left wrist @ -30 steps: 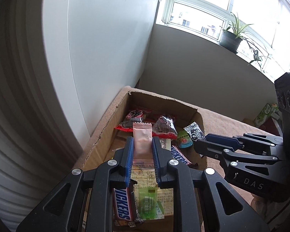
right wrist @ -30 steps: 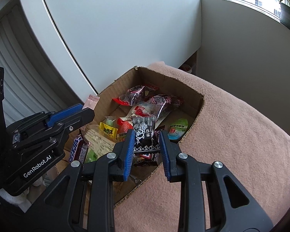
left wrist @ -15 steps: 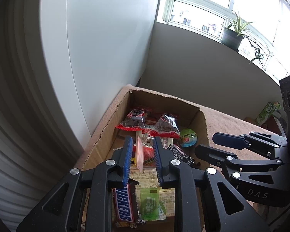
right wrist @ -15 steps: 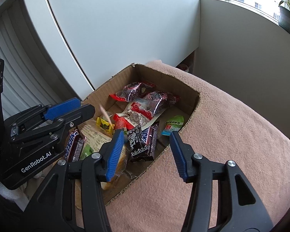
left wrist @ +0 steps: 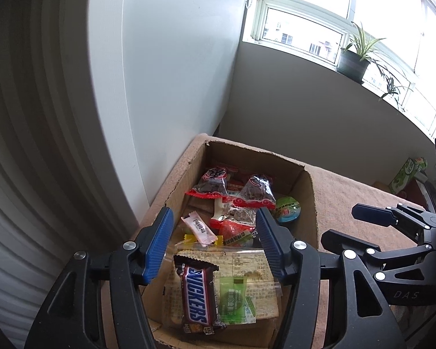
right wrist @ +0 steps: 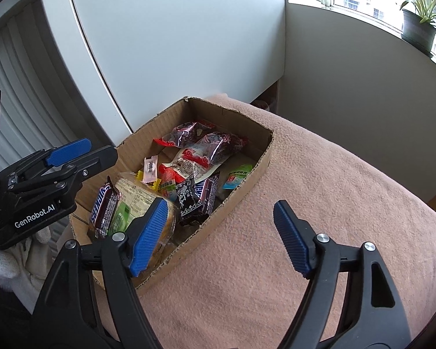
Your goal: Organize snacks
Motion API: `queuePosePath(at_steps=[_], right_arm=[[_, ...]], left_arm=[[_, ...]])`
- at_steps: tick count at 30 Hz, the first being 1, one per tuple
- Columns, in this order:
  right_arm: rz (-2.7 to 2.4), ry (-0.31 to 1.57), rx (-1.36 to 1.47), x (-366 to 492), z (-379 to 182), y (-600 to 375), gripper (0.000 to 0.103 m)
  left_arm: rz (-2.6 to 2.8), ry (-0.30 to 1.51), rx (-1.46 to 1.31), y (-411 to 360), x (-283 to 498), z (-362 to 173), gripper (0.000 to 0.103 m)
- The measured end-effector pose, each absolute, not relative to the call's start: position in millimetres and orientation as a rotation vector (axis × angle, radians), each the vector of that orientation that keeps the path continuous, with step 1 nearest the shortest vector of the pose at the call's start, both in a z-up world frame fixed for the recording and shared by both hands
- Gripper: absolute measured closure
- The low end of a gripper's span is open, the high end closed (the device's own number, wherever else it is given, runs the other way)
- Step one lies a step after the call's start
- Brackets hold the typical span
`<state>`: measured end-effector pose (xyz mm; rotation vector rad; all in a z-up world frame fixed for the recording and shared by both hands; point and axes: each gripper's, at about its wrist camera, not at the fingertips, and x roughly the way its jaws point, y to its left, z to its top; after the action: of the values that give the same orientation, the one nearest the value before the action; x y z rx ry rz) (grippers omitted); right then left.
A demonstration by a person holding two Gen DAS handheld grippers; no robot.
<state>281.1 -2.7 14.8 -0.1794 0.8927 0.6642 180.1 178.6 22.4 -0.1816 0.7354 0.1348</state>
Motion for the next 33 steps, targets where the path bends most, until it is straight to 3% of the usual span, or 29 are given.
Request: queuePosePath(at_steps=[5,9,33], right_arm=[[0.657,0.865,-0.176,266,17,-11,0.013],[0.638,0.846,-0.15,254,20,-21,0.013],[0.577,0.737,-0.067,186,34,-50,0.012]], left_arm=[[0.154,0.714,-0.172,175,167,26,0.033],[0.176,0.703,-0.17,174,155,29,0.024],[0.233,0.639,-0.161,154,83,38,0.024]])
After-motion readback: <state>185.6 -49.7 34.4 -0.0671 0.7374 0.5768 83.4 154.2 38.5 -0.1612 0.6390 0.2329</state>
